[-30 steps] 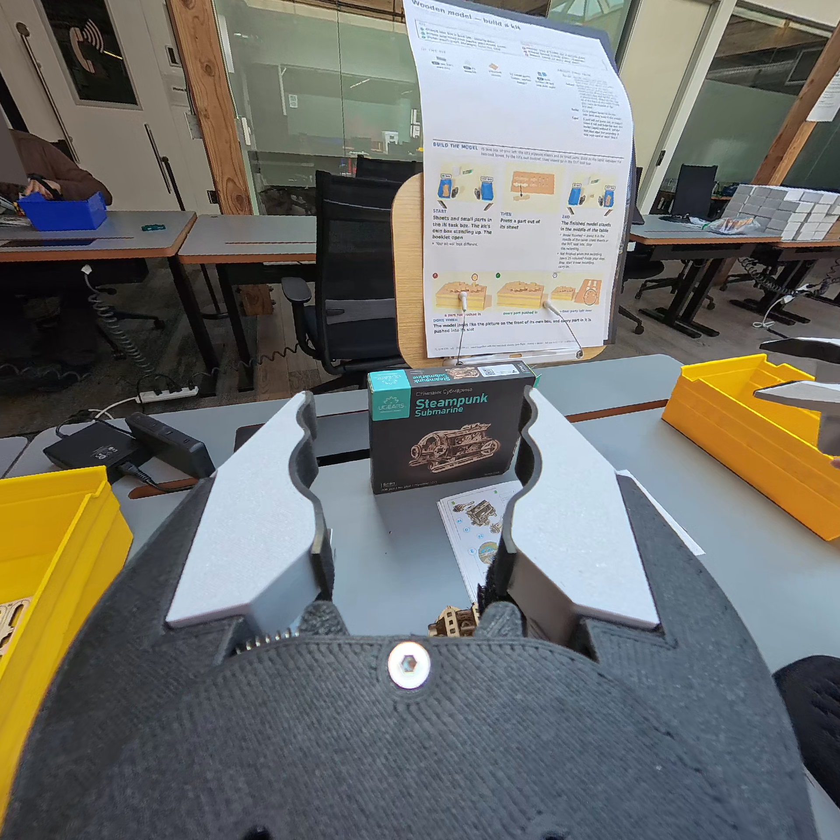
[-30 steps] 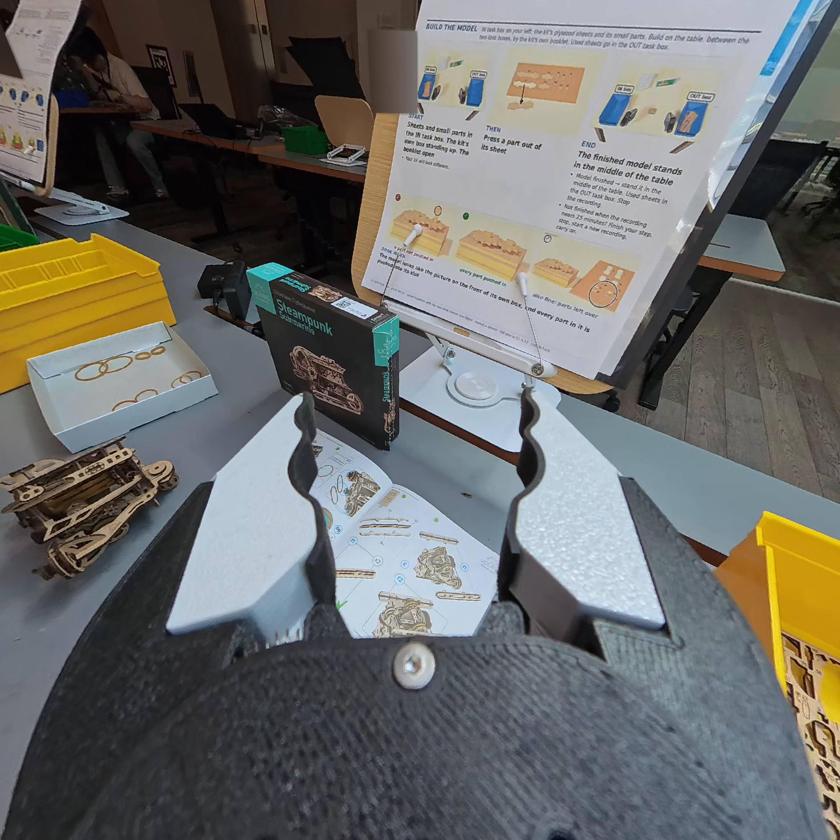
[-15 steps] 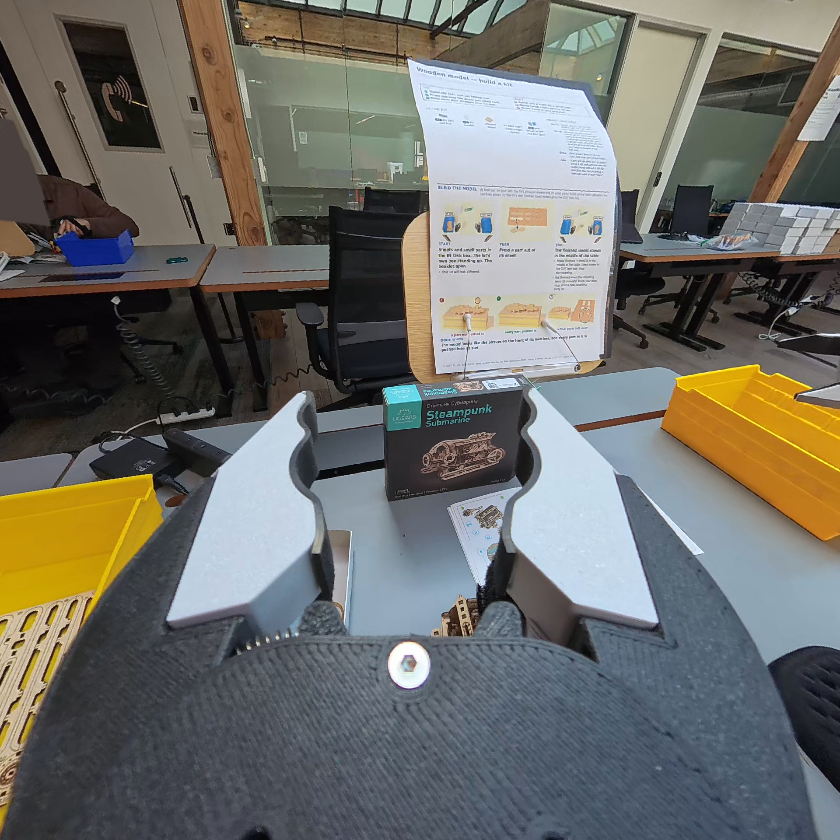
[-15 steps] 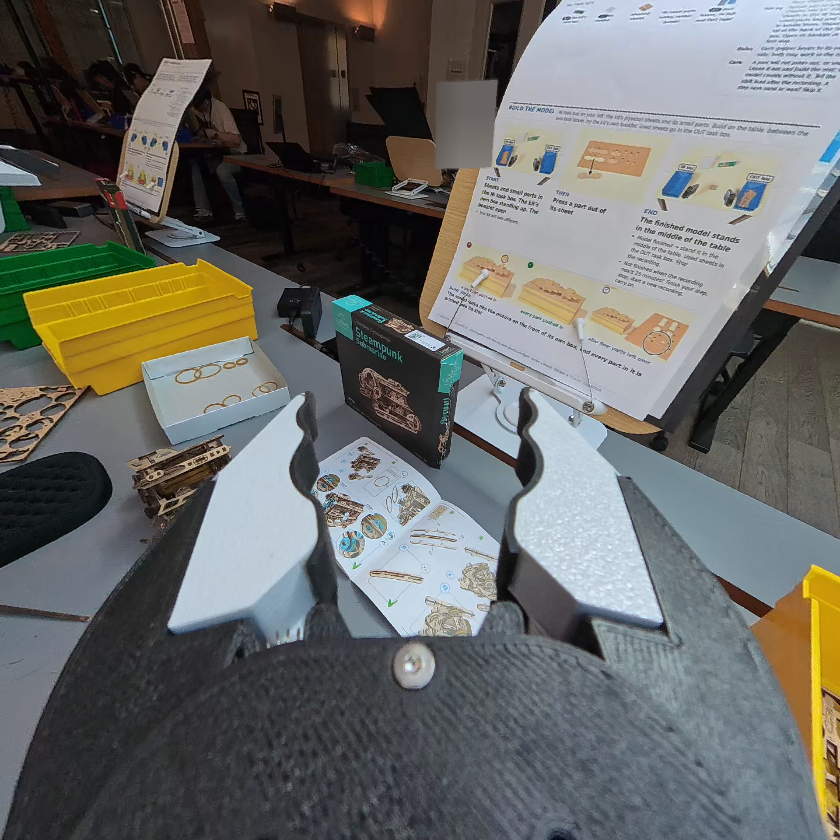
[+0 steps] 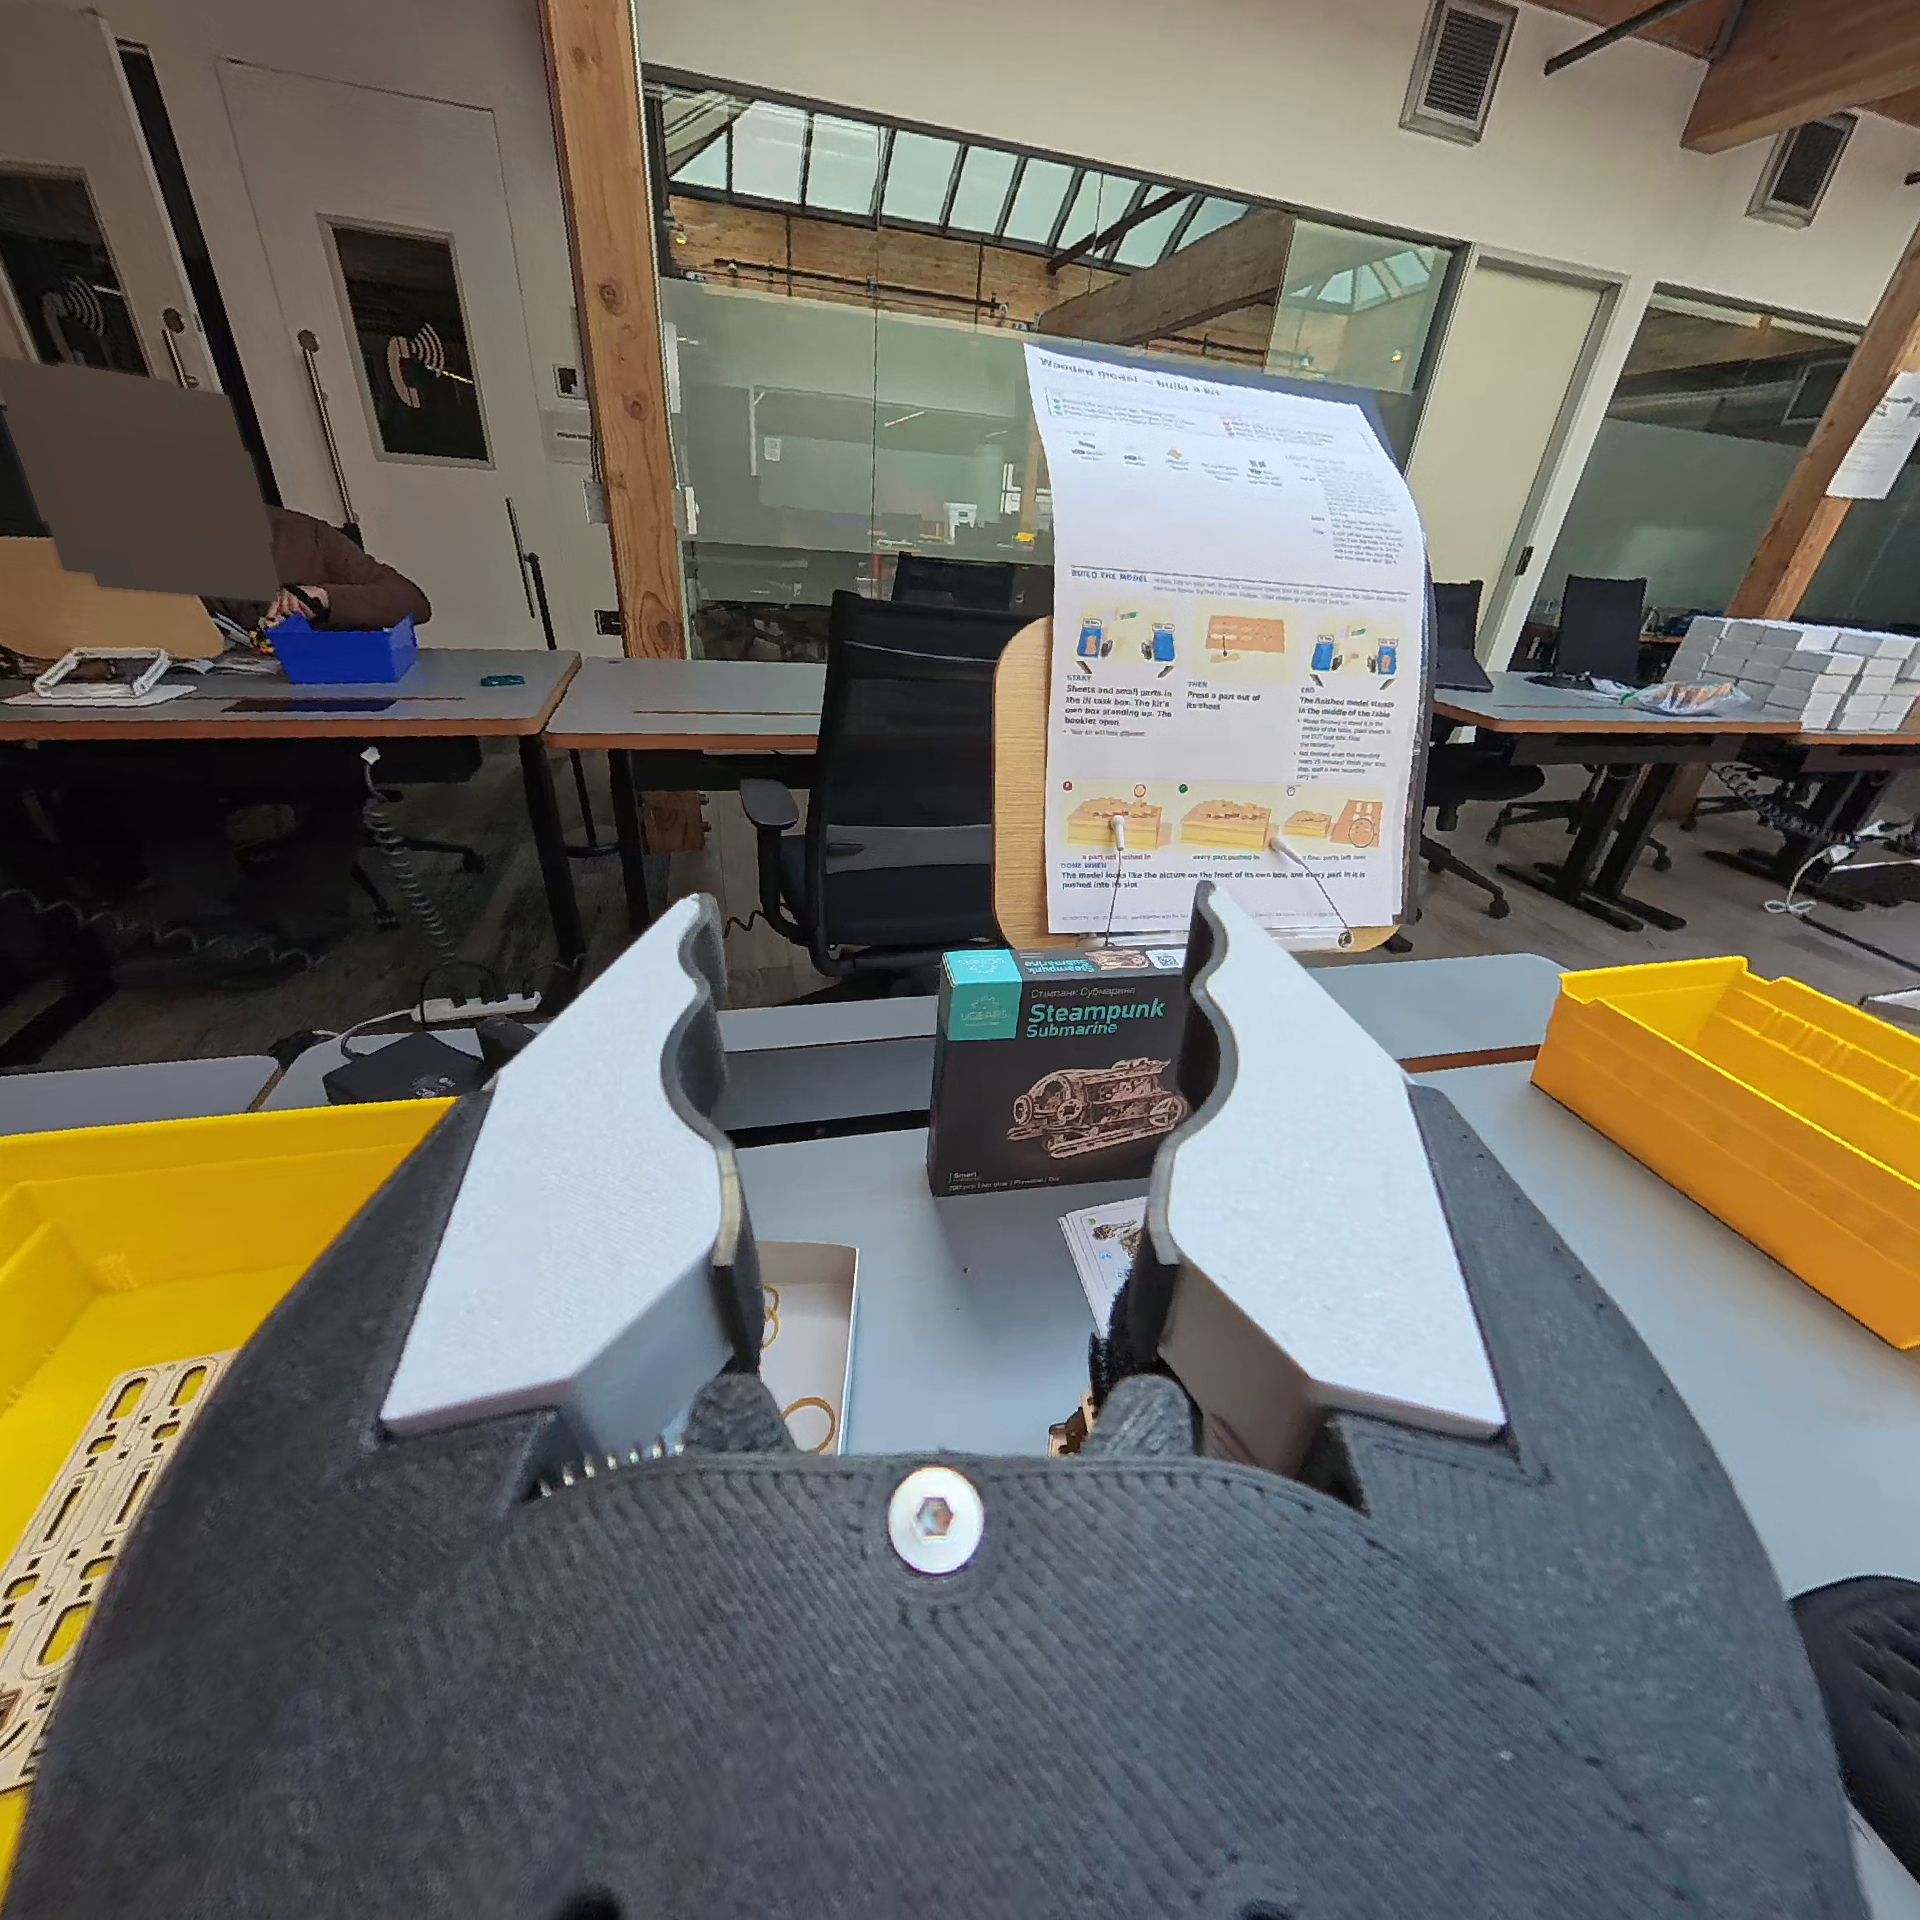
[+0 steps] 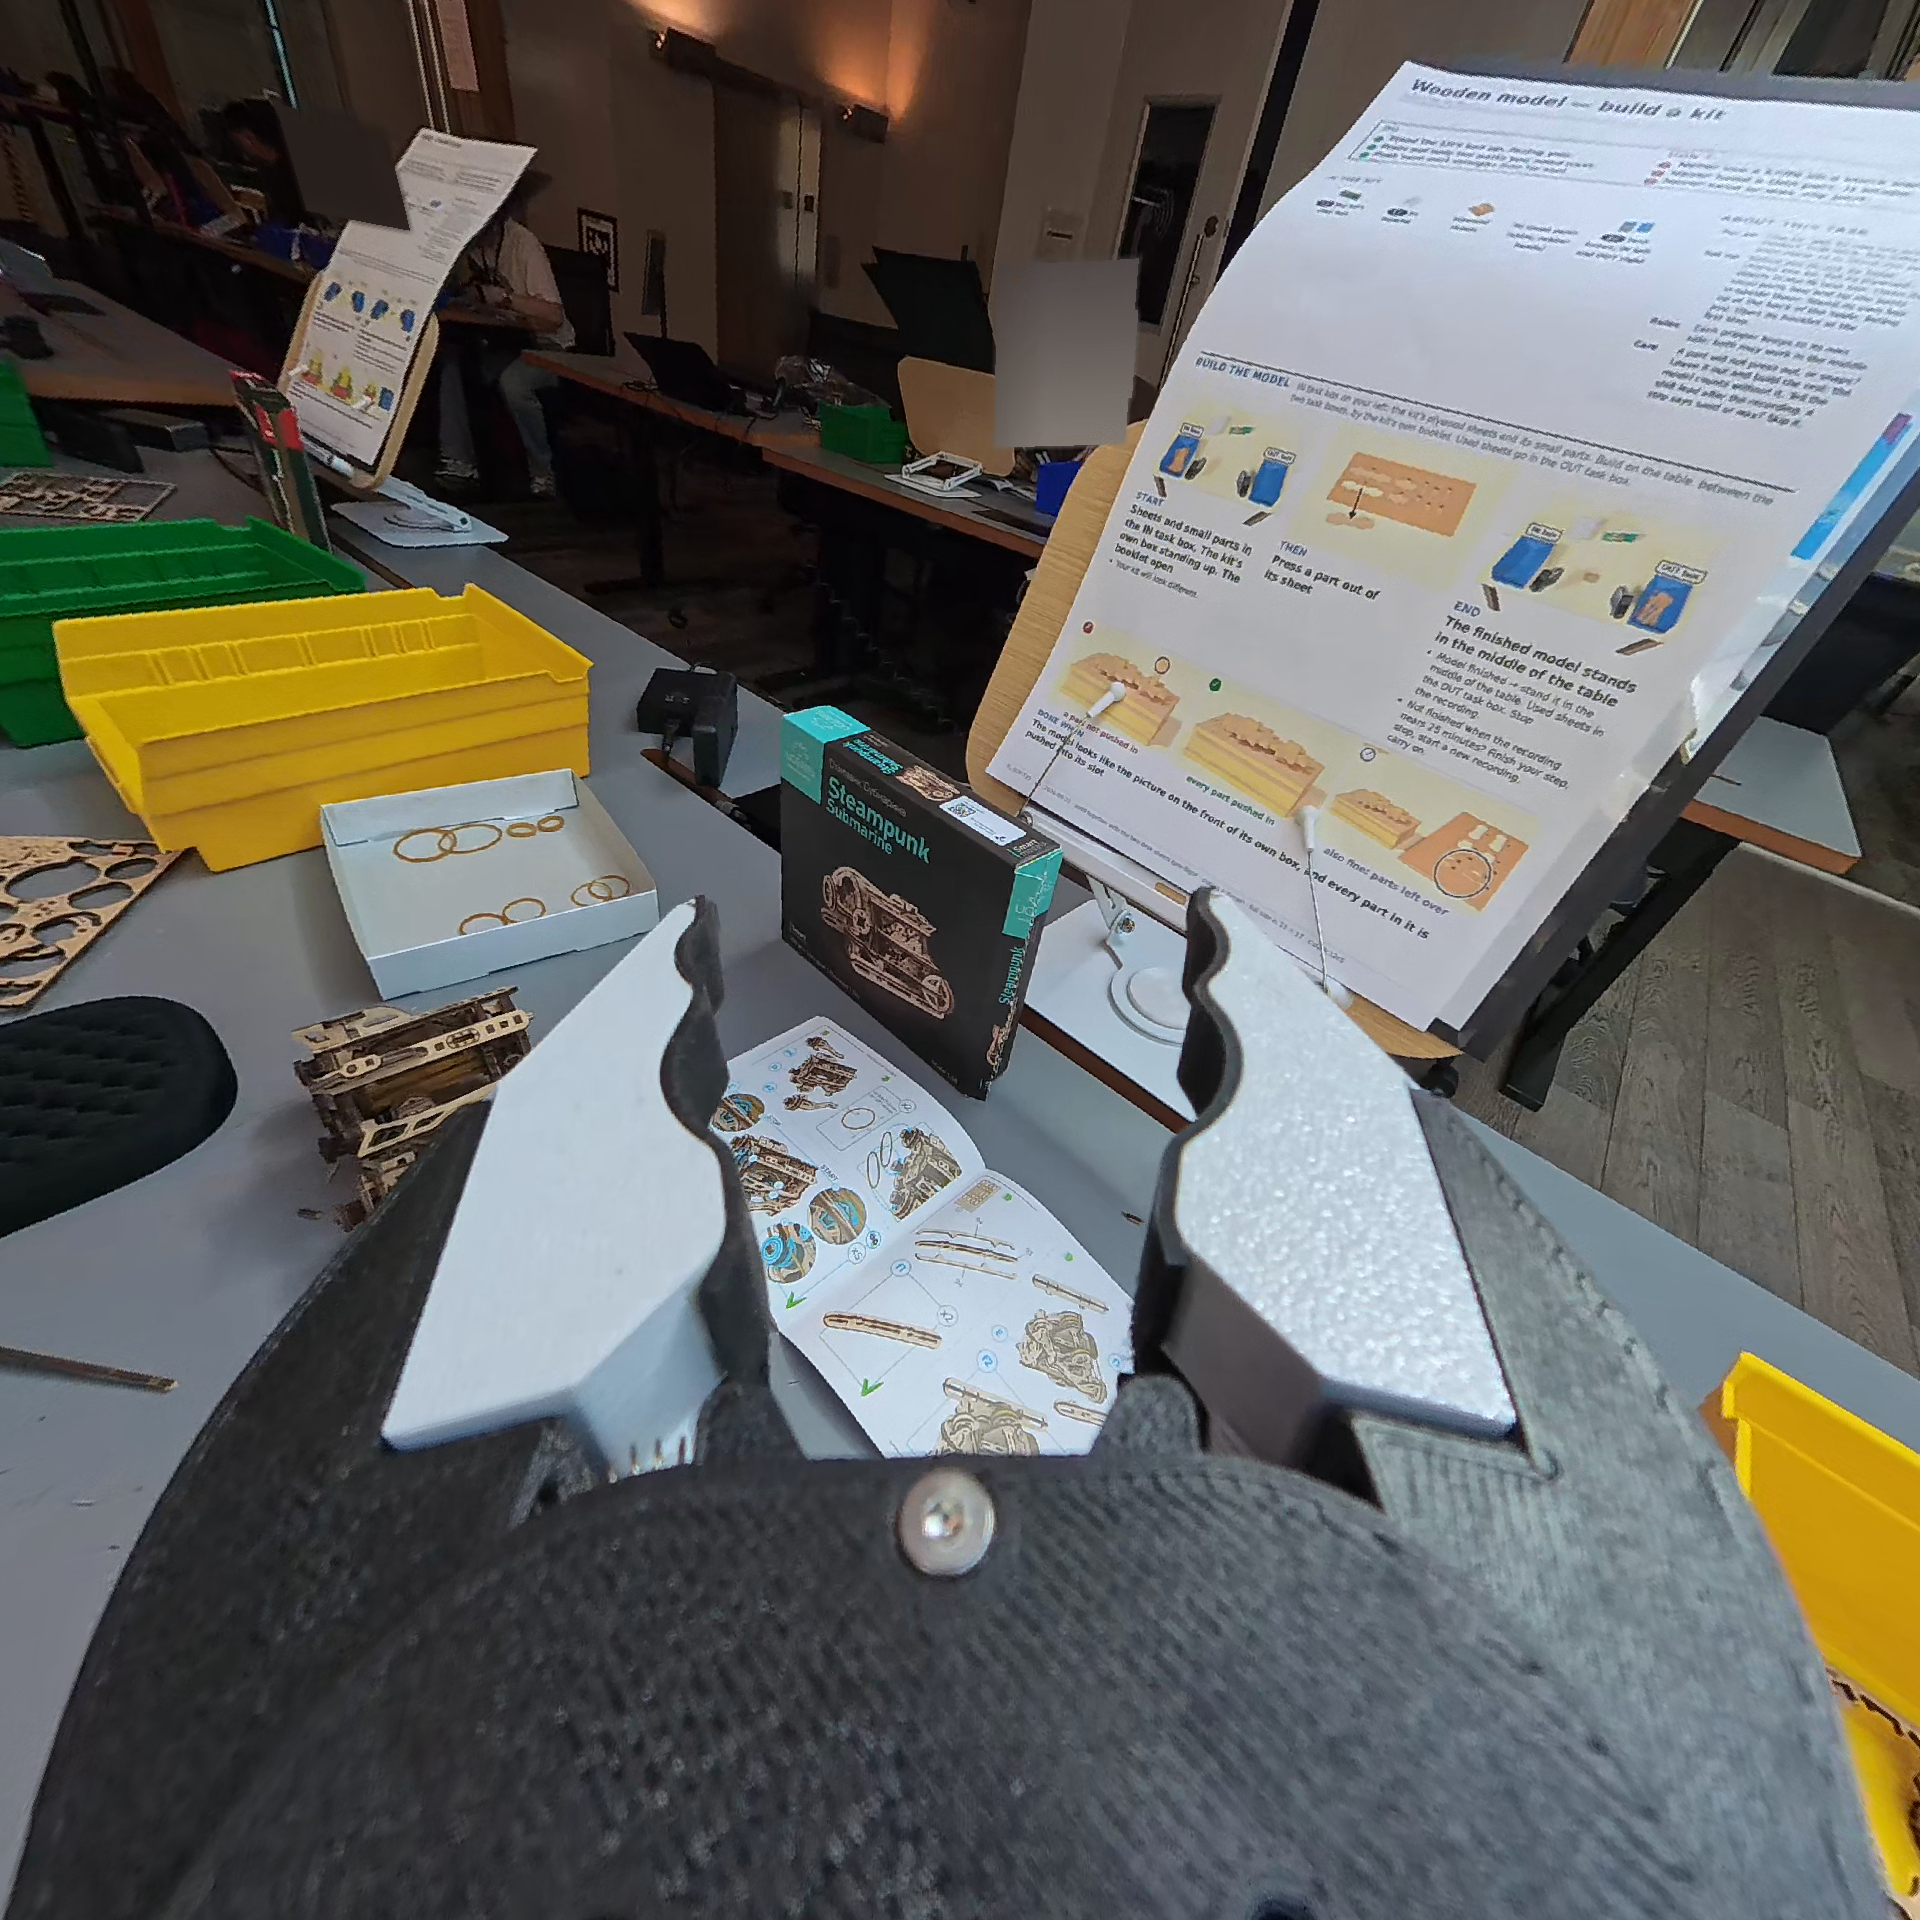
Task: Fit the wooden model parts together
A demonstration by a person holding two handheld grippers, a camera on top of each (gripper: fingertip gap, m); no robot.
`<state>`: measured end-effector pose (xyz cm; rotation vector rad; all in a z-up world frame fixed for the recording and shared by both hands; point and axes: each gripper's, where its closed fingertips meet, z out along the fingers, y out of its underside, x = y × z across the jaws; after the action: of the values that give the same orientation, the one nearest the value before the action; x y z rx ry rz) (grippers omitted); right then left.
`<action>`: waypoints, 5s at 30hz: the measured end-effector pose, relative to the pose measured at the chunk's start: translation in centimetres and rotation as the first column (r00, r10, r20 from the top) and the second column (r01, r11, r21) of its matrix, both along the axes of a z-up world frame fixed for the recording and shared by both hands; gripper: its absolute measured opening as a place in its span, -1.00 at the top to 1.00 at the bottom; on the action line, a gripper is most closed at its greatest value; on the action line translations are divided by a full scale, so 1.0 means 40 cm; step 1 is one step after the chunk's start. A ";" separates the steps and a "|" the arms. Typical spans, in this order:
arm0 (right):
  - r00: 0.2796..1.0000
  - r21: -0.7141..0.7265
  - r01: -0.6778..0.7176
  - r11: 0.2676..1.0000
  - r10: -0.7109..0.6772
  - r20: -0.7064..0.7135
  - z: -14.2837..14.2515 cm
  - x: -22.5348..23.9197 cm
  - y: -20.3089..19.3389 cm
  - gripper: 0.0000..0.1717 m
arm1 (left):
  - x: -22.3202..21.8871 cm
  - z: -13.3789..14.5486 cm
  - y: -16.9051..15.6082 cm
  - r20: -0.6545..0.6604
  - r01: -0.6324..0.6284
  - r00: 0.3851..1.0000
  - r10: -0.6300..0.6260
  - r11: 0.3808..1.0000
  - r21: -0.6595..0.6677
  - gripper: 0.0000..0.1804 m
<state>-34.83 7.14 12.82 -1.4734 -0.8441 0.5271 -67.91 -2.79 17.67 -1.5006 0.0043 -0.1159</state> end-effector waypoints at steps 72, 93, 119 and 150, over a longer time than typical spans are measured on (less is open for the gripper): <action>0.986 -0.033 0.104 0.994 -0.098 0.137 -0.031 0.081 0.034 -0.03 | -0.017 0.027 -0.054 0.018 0.001 1.000 -0.002 0.999 0.052 0.04; 0.975 -0.018 0.134 0.991 -0.129 0.180 -0.040 0.094 0.044 0.02 | -0.010 0.025 -0.052 0.011 0.013 1.000 -0.014 0.999 0.043 0.05; 0.957 0.054 0.141 0.988 -0.150 0.247 -0.043 0.096 0.045 0.16 | 0.022 -0.014 -0.031 -0.059 0.033 0.998 -0.036 0.998 -0.054 0.04; 0.958 0.035 0.153 0.988 -0.157 0.241 -0.046 0.103 0.052 0.15 | 0.095 -0.159 0.037 -0.076 0.242 0.957 -0.279 0.916 -0.319 0.16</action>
<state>-30.71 9.21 10.97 -1.5951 -0.9109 0.2234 -64.12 -1.31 11.33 -1.8125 0.2974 -0.2507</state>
